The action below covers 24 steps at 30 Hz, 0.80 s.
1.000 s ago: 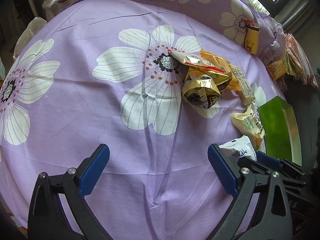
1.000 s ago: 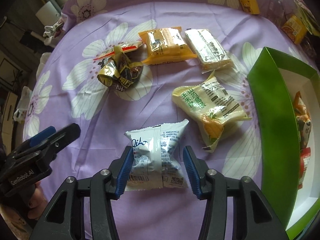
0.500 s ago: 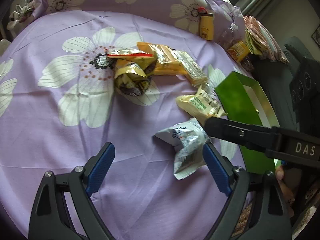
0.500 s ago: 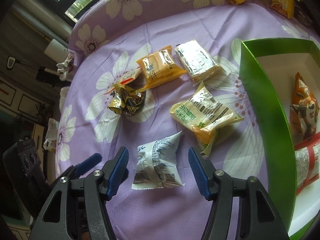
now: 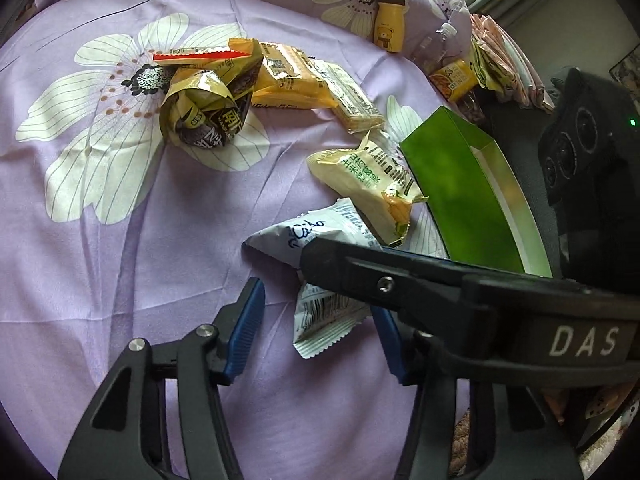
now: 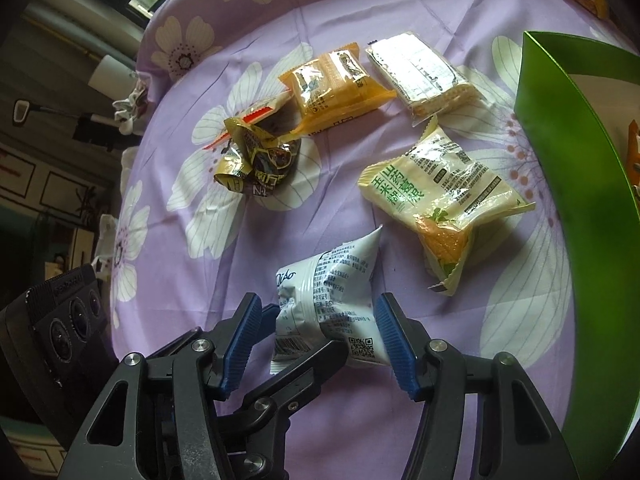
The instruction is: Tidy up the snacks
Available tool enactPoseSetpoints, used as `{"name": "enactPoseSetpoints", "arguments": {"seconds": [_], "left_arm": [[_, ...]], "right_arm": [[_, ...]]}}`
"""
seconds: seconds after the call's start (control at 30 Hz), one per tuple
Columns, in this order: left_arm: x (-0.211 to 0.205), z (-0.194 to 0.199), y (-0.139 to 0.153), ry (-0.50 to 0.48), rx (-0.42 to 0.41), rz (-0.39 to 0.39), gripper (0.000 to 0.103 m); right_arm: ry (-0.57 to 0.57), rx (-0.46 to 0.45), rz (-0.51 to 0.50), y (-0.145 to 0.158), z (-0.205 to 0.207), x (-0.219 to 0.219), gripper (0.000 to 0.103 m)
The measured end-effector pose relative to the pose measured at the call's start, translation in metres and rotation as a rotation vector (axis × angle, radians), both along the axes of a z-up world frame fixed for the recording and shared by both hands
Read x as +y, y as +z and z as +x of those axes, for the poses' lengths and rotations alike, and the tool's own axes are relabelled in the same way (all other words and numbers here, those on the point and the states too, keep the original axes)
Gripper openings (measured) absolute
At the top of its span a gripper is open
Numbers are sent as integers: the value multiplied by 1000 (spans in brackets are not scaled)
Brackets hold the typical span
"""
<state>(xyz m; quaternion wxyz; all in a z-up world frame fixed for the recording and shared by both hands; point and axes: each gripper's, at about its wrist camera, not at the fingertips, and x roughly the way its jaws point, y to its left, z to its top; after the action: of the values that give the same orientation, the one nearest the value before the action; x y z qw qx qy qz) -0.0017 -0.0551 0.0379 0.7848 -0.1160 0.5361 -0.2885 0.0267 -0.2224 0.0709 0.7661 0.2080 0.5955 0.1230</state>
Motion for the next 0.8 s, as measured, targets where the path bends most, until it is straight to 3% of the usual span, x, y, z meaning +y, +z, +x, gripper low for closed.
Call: {"name": "enactPoseSetpoints", "arguments": {"seconds": [0.17, 0.47, 0.8], "left_arm": [[0, -1, 0, -12, 2, -12, 42], [0, -4, 5, -10, -23, -9, 41], [4, -14, 31, -9, -162, -6, 41]], "right_arm": [[7, 29, 14, -8, 1, 2, 62], [29, 8, -24, -5, -4, 12, 59], [29, -136, -71, 25, -15, 18, 59]]}}
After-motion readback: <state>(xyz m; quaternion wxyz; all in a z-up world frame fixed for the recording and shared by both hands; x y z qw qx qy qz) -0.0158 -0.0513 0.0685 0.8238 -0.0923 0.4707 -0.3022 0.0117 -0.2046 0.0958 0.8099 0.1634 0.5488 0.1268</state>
